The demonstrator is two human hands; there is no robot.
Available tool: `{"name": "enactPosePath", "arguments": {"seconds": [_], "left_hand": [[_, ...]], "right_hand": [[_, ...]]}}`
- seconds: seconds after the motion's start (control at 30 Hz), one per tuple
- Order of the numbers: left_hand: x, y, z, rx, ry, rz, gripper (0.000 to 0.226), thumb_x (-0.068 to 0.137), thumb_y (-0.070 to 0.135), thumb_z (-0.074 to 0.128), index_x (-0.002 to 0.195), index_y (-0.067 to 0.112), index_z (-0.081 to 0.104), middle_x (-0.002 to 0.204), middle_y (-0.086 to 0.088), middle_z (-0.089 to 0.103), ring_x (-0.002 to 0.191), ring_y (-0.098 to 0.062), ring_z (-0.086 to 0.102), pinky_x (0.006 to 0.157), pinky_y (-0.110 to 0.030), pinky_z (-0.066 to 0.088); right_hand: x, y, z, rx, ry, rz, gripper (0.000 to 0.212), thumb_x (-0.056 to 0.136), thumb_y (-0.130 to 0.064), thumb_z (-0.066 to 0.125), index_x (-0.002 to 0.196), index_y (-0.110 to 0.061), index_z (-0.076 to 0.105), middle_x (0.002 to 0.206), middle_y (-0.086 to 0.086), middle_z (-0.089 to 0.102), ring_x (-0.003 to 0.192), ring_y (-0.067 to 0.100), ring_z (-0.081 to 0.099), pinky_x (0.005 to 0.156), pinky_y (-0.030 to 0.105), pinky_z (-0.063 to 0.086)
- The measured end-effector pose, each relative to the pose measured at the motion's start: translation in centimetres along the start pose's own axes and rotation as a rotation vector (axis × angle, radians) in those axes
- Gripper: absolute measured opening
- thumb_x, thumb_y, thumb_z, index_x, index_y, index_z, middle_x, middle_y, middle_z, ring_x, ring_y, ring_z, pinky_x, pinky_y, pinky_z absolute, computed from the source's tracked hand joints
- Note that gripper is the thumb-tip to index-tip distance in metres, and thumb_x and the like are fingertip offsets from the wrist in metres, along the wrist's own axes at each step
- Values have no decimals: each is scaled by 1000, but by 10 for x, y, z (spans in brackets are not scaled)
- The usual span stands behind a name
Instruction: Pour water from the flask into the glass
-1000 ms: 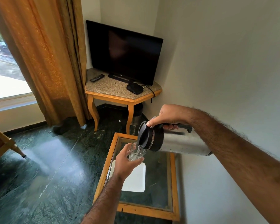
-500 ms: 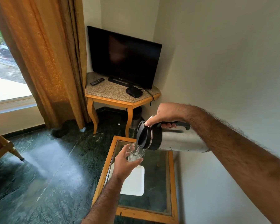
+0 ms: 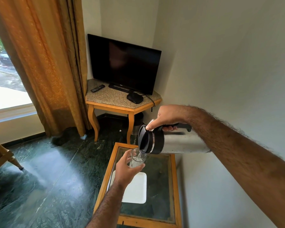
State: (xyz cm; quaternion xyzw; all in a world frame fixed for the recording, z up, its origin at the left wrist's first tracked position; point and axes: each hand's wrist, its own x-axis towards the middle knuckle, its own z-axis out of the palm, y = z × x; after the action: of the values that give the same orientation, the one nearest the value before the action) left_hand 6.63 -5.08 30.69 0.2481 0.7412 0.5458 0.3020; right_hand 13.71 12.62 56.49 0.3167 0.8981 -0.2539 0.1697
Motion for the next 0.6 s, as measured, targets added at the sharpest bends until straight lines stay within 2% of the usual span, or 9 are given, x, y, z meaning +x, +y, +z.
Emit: {"name": "enactPosePath", "arguments": {"seconds": [0.33,0.6], "left_hand": [[-2,-1,0,-3,3,0,75,71,28,94,139,27,61,142,1,66,134,-25,60,100,-55,61],[-1,1,-2,-1,7,12,75,69,30,94,137,29,62,142,2,67,134,-26,60,101,-55,60]], "right_hand": [[-5,-5,-6,-1,-5,-14,53,85,-55,75,53,-15,63,44,-4,59,36,11,50,56,29,46],[-7,-6,-9,17,-15,-27,53,86,-54,75,52,-15,65,46,-3,60,36,11,51,52,27,44]]}}
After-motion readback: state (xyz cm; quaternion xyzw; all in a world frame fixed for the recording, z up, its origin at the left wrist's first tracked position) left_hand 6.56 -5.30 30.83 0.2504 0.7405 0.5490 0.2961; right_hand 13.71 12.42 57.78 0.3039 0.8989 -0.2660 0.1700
